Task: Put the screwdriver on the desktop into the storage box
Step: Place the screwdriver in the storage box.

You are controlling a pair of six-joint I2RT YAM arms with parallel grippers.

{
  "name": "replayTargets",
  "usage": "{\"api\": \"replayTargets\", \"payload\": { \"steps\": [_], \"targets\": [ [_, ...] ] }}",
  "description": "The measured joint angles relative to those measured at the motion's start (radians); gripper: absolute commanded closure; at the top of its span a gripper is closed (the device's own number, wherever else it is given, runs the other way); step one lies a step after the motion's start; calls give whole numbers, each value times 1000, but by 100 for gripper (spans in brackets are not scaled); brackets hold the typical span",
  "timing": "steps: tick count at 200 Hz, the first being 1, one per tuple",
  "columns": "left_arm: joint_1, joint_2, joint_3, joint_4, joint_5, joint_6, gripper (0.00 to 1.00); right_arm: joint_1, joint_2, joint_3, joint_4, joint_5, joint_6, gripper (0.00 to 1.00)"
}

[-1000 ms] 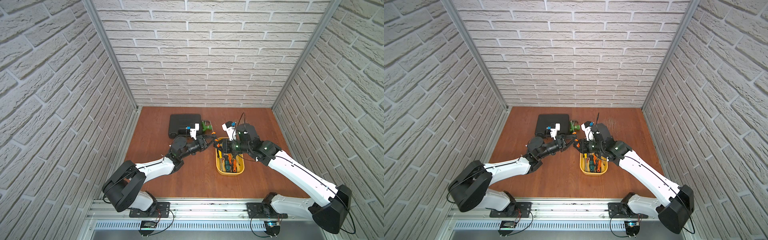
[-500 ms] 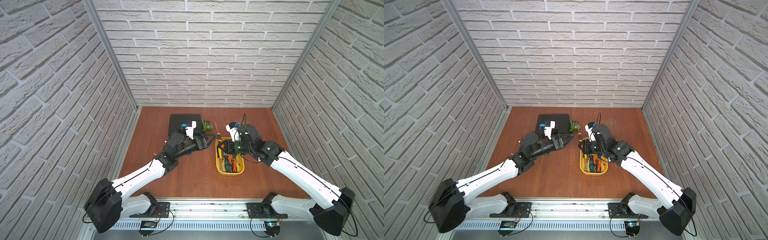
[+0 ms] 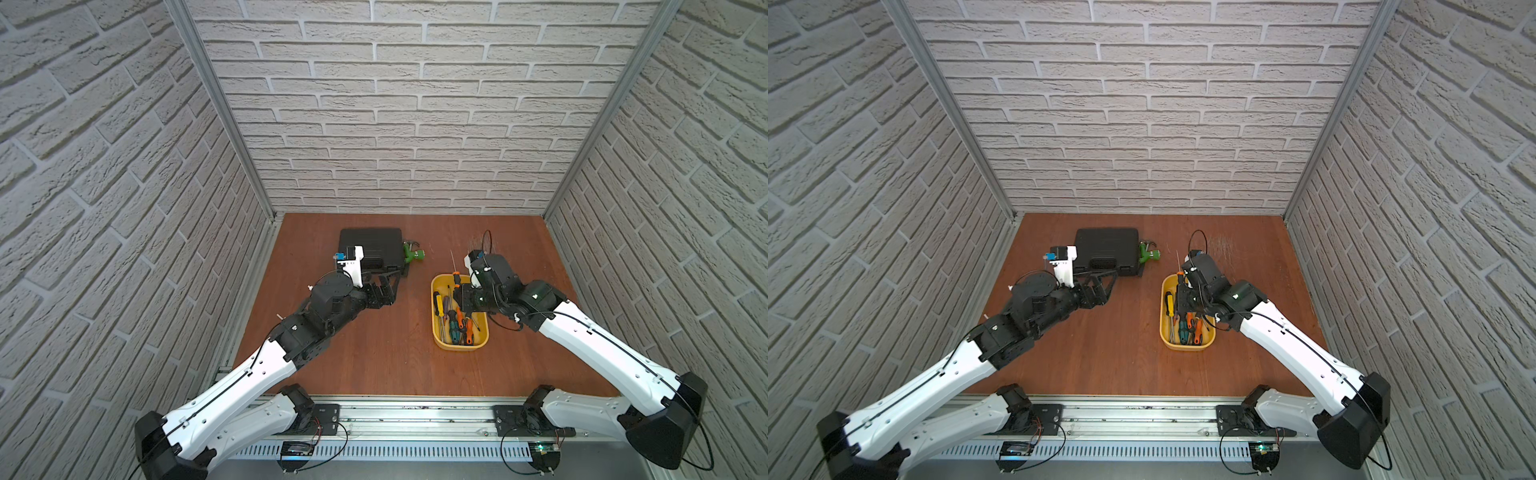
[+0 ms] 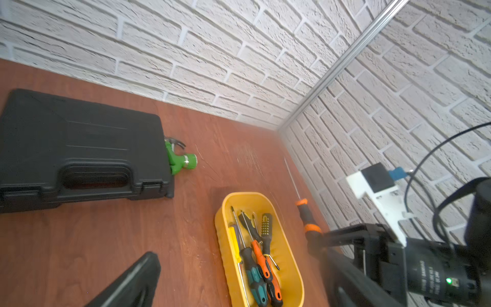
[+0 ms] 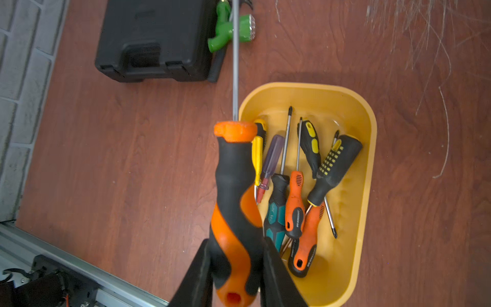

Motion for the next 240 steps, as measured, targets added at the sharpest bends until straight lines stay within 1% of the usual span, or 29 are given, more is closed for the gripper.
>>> {"api": "replayTargets", "payload": {
  "steps": [19,41,72,136,240],
  "targets": [
    [23,-66,-63,9,-14,-17,2,0,9,-38,-14,8,14,97],
    [43,-84,-111,5,-10,-42,2,0,24,-54,-29,18,29,97],
    [48,-50,-113,-32,4,-46,2,0,38,-54,-29,30,45,97],
    [49,-52,-109,-114,2,-33,2,0,76,-54,-29,51,71,97],
    [51,-27,-108,-145,5,-15,2,7,127,-54,-28,54,118,97]
  ]
}}
